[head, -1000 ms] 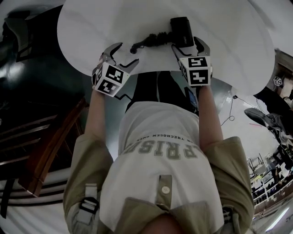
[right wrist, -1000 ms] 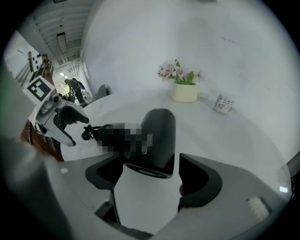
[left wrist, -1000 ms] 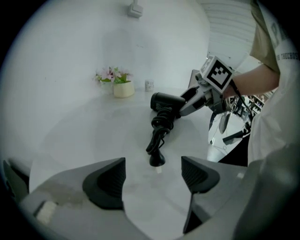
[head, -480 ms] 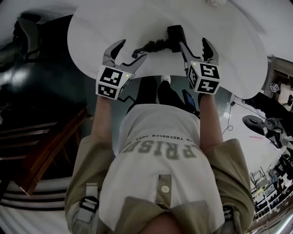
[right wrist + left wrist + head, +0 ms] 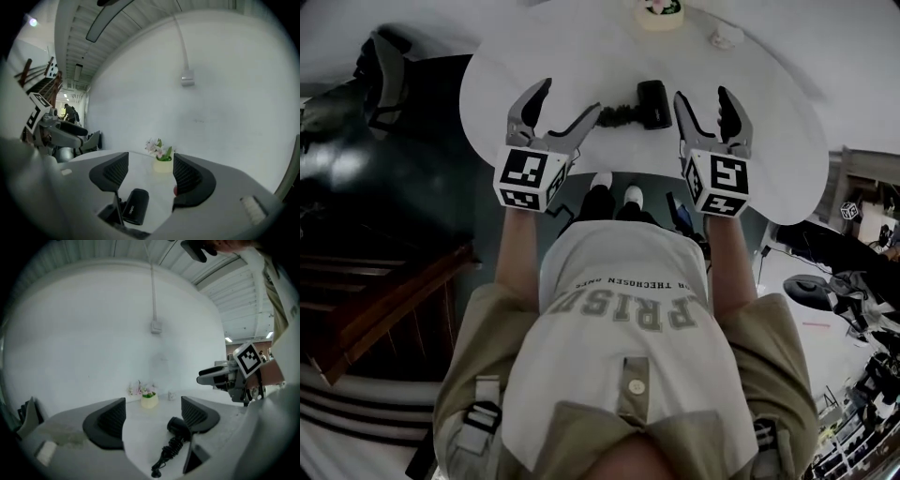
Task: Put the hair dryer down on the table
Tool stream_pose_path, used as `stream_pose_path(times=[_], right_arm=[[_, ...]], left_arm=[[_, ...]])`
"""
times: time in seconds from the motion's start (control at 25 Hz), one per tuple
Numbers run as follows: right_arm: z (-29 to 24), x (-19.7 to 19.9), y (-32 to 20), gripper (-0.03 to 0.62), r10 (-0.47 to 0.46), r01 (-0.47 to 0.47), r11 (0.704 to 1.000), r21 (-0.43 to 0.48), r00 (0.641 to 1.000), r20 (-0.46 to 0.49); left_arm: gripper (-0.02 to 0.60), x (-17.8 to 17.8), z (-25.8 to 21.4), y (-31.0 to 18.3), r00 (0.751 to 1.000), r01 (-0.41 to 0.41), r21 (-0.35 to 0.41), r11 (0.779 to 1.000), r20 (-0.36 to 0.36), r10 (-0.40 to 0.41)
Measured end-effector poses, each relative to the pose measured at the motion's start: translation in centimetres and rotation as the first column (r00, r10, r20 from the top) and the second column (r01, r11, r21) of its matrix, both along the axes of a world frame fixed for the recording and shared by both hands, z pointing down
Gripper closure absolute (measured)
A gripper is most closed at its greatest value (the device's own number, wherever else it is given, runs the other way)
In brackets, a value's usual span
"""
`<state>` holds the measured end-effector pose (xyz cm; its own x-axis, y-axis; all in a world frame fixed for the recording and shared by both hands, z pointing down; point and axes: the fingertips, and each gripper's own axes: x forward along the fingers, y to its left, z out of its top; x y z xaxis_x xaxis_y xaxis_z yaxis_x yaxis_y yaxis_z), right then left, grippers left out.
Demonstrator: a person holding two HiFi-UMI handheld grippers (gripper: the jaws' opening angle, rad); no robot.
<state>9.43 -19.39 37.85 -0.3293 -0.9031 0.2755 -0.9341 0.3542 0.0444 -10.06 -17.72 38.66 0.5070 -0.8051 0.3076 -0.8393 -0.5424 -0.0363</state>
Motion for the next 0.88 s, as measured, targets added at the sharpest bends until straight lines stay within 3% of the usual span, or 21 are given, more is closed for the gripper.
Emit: stream_pose_path(times=[0.12,0.28,0.68,0.88], right_arm=[[-2.4,-0.2,0.6,0.311,-0.027,0.026,0.998,0.064,1.000,0.006],[-4.0,-0.5,2.1,0.353,-0.061,0.059,0.992,0.114,0.998,0.013],[-5.3,-0.5,3.5,0.443,-0.066,0.063,0.984,0.165,0.998,0.012],[-6.0,-0.1,3.7,0.499,-0.058,0.055,0.979,0.198,0.998,0.009]], left_arm=[[0.193,-0.1,-2.7,0.6,0.999,0.043,0.089,0.995,-0.035,-0.040],[0.193,0.4,-4.3,2.0,0.998,0.060,0.137,0.989,-0.044,-0.054],[0.382,1.1,-6.2,3.6,0.989,0.130,0.185,0.974,-0.094,-0.115],[0.458,0.4,-7.2,3.9,0.977,0.204,0.224,0.953,-0.109,-0.184]])
